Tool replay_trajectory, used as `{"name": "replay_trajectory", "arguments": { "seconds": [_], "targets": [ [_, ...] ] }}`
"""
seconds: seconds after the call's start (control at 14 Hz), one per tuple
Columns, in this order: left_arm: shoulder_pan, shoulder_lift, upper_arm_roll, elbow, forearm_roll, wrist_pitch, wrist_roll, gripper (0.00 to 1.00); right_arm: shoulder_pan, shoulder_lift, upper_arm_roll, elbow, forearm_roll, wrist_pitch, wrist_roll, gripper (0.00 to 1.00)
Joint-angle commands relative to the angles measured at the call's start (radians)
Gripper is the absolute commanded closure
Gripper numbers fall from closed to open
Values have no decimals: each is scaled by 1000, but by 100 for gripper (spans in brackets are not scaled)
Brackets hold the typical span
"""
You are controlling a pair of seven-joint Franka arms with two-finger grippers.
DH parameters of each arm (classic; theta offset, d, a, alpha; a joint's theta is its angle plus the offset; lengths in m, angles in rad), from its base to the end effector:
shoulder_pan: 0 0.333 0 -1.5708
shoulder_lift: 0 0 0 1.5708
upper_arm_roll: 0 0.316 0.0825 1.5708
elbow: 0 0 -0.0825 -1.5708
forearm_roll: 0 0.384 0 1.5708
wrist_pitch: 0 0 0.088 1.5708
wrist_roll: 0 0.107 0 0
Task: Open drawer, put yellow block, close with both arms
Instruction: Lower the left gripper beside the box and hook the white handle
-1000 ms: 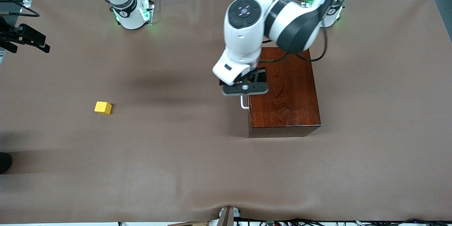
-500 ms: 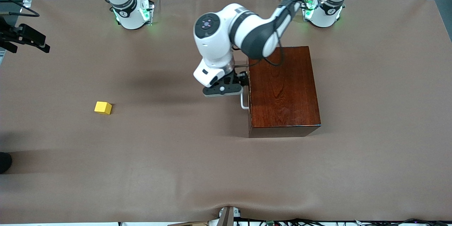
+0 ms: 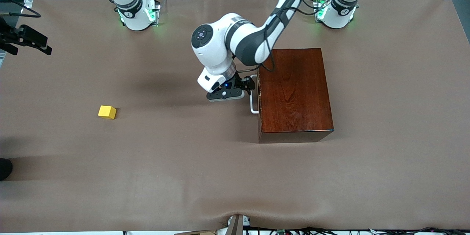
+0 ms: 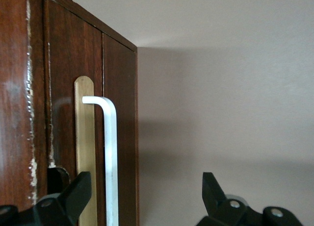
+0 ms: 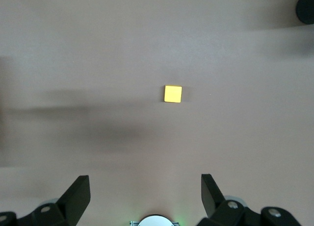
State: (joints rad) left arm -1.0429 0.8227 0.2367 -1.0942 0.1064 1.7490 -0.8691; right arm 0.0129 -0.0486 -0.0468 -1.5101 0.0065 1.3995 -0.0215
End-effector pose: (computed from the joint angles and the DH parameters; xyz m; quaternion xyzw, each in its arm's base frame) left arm 0.4835 -0.5685 0.3274 -0.9874 0.0123 -0.0555 0.1475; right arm 0.5207 -0.0176 0.6643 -0.9995 0.0057 0.0309 0.0052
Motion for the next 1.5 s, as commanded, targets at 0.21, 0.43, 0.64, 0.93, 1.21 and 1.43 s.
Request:
{"name": "replay_trajectory", "arguments": {
  "seconds": [0.21,0.43,0.64,0.93,1.21,1.43],
  "targets": [
    [-35,52,19,27,64,-78,-7,0,-8,9,4,19,7,-7,-8,0],
    [-34,55,16,25,64,-103,10,0,-8,9,4,19,9,-7,-8,0],
    [-34,69,16,27,61,-98,12,0,-2,12,4,19,7,-8,-8,0],
    [-34,69,12,34,50,-85,4,0,-7,12,4,19,7,-10,-8,0],
    [-35,67,-7,33,50,-78,-18,0,-4,12,4,19,7,-8,-8,0],
    [-34,69,-10,30,50,-82,-18,0,-8,12,4,18,7,-10,-8,0]
  ]
}}
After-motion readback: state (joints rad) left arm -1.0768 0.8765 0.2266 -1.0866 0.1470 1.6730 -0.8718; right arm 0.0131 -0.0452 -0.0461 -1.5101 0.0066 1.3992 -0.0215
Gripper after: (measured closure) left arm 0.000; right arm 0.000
